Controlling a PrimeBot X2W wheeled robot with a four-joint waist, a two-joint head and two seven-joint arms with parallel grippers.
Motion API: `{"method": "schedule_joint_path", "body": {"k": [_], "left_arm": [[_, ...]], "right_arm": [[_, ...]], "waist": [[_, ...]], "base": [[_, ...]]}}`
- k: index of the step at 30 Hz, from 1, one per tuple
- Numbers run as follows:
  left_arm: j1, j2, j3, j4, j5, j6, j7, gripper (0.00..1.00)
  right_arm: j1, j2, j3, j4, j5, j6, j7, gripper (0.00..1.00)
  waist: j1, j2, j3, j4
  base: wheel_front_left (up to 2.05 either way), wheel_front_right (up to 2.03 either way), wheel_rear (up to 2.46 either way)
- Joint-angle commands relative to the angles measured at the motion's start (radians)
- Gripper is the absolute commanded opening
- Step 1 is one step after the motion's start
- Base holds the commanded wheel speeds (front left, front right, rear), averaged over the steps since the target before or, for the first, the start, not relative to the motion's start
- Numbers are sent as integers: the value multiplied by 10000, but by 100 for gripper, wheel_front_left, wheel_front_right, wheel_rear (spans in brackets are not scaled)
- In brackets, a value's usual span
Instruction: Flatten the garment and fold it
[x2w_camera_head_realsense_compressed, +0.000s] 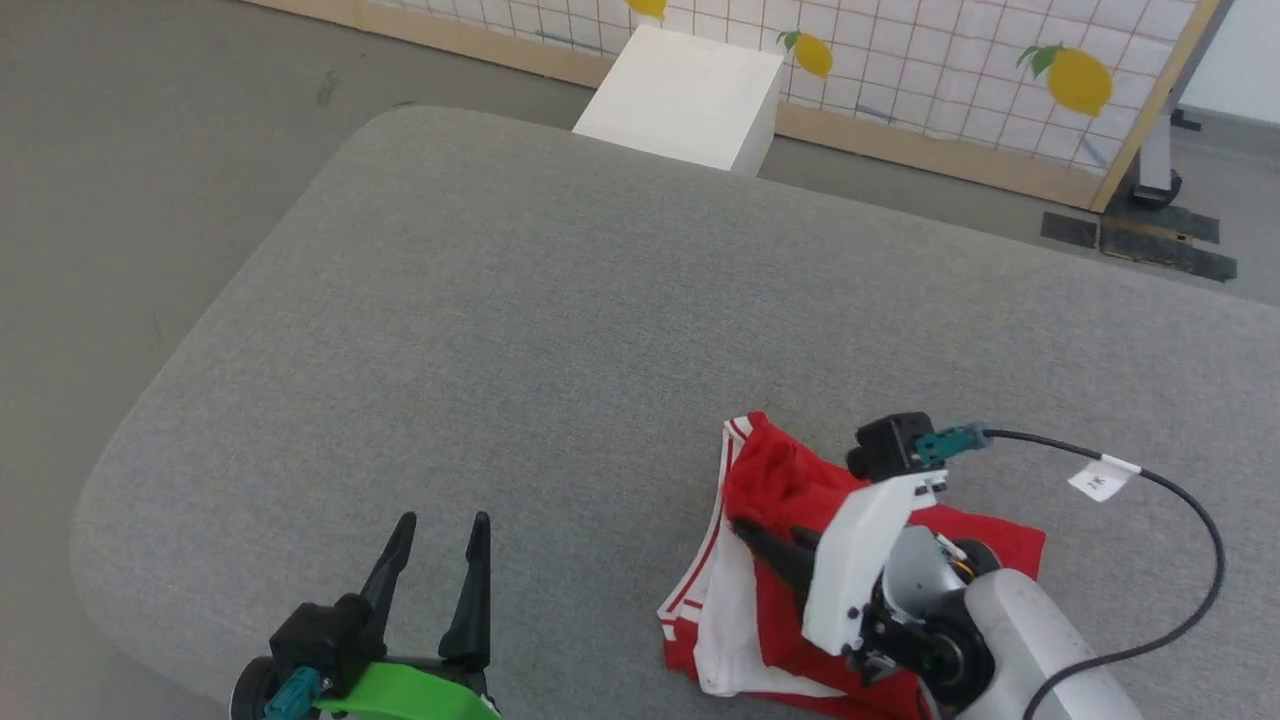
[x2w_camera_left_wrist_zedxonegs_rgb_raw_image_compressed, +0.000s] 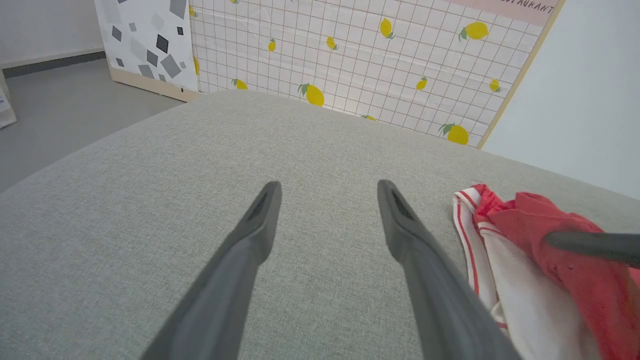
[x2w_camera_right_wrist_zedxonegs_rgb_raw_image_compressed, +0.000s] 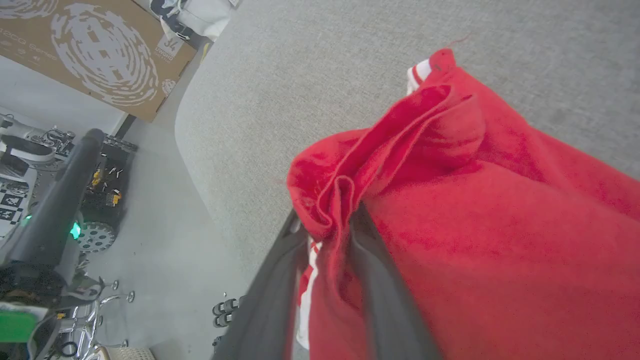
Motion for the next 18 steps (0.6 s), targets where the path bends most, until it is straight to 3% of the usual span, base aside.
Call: {"method": "schedule_joint_path", "body": {"k": [1,5,11,18], "left_arm": [[-191,-35,-21,27,-57,-27,-36,100],[-171,-35,-22,41,-54,17,-36,100],[-144,-35,13,0,-3,13,-36,100],[-118,-35,155,-112,-137,47,-36,100]], "right_arm": [[-267,2,193,129,221,-11,-214,100],[-585,2,507,487,122,-11,-661,100],[-1044,-85,384,666,-1053,-11,-1530,100],[-1664,-1852,710,503,-3346,-11,-3835,100]], "waist": [[0,0,27,13],[0,0,-72,-153],[0,0,-347,-610],[0,0,-796,-1338]], "base": [[0,0,0],[0,0,0],[0,0,0],[0,0,0]]}}
